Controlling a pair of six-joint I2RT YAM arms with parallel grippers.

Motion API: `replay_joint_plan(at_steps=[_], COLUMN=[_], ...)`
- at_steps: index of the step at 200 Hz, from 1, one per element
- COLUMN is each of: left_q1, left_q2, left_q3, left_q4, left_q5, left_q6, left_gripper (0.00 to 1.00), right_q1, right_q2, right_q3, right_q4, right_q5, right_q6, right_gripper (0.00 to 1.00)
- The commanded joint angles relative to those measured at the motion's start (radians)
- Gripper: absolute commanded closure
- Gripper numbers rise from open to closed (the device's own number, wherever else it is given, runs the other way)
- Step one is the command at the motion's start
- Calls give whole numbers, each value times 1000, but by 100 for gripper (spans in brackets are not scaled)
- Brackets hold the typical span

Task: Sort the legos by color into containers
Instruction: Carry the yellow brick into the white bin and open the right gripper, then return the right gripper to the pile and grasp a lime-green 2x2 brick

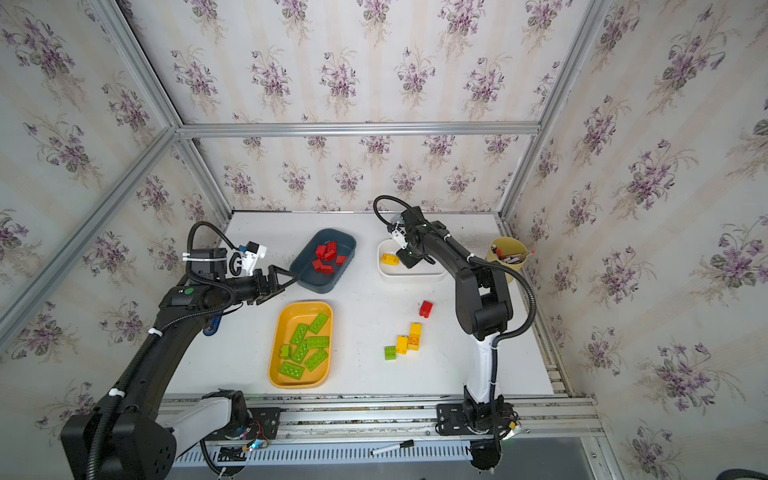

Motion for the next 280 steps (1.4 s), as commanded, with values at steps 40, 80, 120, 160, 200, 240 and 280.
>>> replay_joint_plan(at_steps=[40, 80, 120, 160, 200, 240, 280], left_q1=[2, 2, 2, 1, 1, 2, 0], left_q2=[-13, -3, 5, 19, 26, 34, 27], left_q3=[-6, 1, -6, -18, -29, -22, -32], left_q4=[126, 155, 153, 151, 147, 139, 125], left_q5=[-12, -11, 6, 22, 18, 19, 18], left_q6=[-61, -79, -75, -73, -66, -58, -58], left_gripper=[1, 1, 1, 1, 1, 1, 1], right_q1=[-9, -21, -18, 44, 141, 360, 486], right_q2=[117, 29, -220, -424, -553, -605, -579], right_q3=[136, 94, -193, -401, -519, -571, -565], right_q4=[-16, -4, 118, 81, -21, -98, -223], right_q5=[15, -139, -331, -346, -205, -70, 34], right_q6=[7, 85, 273, 369, 670, 1014, 1102], right_gripper=[40, 30, 27, 27, 31, 31, 29])
